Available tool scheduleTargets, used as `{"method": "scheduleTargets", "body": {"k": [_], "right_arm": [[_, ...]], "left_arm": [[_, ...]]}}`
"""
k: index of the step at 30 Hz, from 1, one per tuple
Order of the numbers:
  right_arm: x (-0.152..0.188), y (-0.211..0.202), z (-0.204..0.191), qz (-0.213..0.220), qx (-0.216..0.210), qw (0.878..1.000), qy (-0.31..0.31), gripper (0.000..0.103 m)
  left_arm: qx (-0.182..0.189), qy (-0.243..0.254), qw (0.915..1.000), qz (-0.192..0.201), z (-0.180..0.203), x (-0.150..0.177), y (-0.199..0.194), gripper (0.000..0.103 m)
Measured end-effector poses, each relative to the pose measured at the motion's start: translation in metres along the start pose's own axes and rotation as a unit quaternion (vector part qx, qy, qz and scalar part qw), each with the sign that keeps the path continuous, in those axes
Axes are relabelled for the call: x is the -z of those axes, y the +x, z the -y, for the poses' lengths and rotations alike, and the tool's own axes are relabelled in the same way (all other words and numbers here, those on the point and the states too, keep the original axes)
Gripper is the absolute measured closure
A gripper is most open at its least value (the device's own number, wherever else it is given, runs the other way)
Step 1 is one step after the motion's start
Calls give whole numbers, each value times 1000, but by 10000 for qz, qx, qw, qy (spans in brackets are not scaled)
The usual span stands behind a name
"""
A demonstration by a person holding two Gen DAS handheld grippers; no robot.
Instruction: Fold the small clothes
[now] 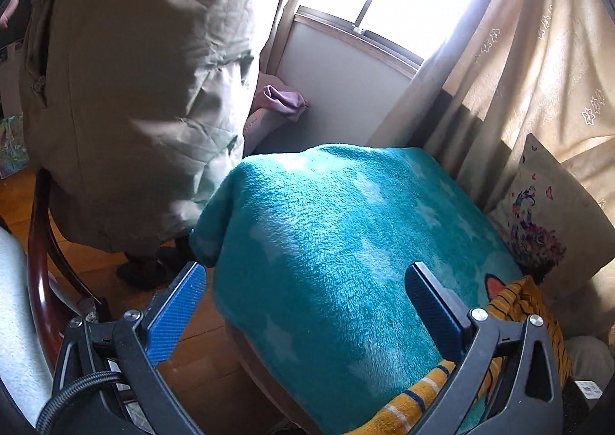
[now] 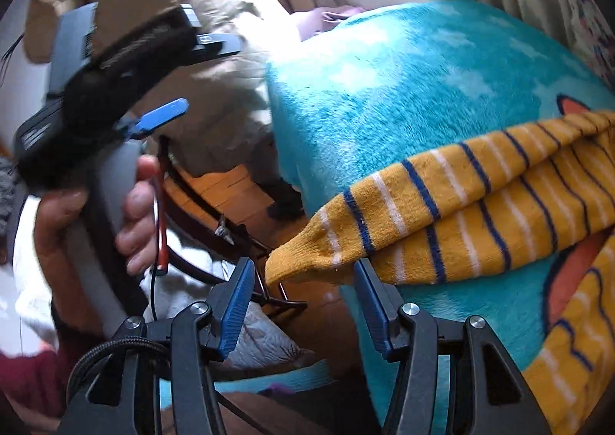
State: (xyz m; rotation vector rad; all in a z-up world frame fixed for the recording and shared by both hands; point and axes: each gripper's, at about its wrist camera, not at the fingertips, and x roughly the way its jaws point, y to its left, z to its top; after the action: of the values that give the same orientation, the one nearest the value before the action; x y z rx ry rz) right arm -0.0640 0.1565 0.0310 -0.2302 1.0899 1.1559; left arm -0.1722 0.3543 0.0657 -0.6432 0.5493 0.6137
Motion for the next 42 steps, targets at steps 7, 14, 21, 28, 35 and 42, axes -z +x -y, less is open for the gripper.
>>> {"method": "scheduleTargets", "body": {"k": [7, 14, 21, 28, 35, 42], "right_arm": [[-5, 20, -6, 126, 302, 9975, 631, 46], [-19, 4, -9, 144, 448, 9969, 623, 97], [-72, -115, 25, 971, 1242, 9873, 183, 98], [-77, -258, 139, 1731, 2336, 9509, 1060, 101], [-8, -306, 244, 1743, 3083, 9102, 2149, 100], [26, -243, 236, 1548, 1919, 9432, 2225, 93]], "left_arm": [[112, 87, 9999, 12, 4, 3, -3, 0], [135, 29, 9999, 67, -3, -1, -8, 0], [450, 167, 9988, 84, 25, -2, -14, 0], [854, 1004, 9913, -62, 95, 17, -16, 0], [916, 1562, 9832, -222, 145, 37, -14, 0], [557, 1529, 9865, -155, 146, 38, -13, 0]]}}
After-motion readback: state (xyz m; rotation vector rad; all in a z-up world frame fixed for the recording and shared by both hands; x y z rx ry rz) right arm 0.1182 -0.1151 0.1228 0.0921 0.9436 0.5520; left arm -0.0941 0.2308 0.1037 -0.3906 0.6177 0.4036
